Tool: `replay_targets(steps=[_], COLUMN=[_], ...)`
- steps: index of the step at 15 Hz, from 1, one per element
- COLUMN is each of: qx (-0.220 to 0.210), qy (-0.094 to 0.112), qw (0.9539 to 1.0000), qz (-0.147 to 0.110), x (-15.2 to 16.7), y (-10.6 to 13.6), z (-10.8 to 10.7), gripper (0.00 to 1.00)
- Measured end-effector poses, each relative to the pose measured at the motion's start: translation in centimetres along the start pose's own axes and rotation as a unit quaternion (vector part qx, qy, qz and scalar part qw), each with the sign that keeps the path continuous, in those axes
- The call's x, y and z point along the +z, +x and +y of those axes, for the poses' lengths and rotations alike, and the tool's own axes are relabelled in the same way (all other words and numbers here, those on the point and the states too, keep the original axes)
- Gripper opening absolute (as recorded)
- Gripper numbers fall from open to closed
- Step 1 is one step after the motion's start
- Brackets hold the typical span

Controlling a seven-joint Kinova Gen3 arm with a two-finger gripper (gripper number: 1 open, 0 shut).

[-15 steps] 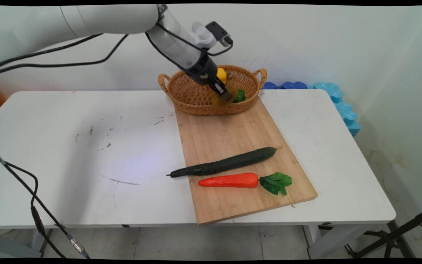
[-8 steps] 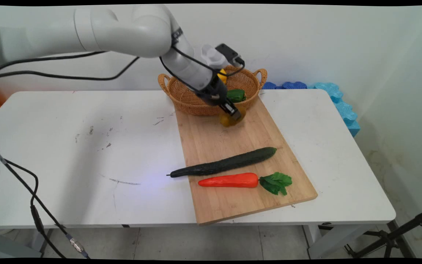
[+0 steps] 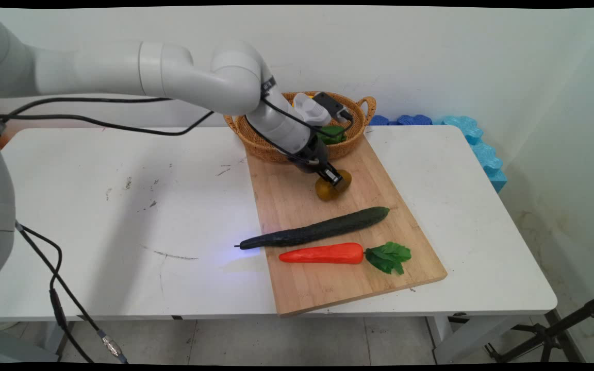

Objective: Place the picked object on the cutting board

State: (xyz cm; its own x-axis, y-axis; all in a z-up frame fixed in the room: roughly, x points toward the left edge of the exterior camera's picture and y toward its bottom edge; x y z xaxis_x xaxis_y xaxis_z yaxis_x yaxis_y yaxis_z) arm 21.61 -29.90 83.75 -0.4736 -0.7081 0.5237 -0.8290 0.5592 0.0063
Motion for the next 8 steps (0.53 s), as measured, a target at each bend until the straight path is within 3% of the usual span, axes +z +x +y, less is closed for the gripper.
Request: replay_targets(steps=[4,5,8], qx=[-0.003,-0.004,0.000], qy=[-0.003,-0.004,-0.007], qw=[1.0000,1.0000,1.0000], qz=[-0.003,-0.002,-0.002], x=[1.4,1.7,2.2], y=[-0.2,-0.3,-0.3], z=[0.3,0.4,0.7], gripper=[0.00,1.00,1.00])
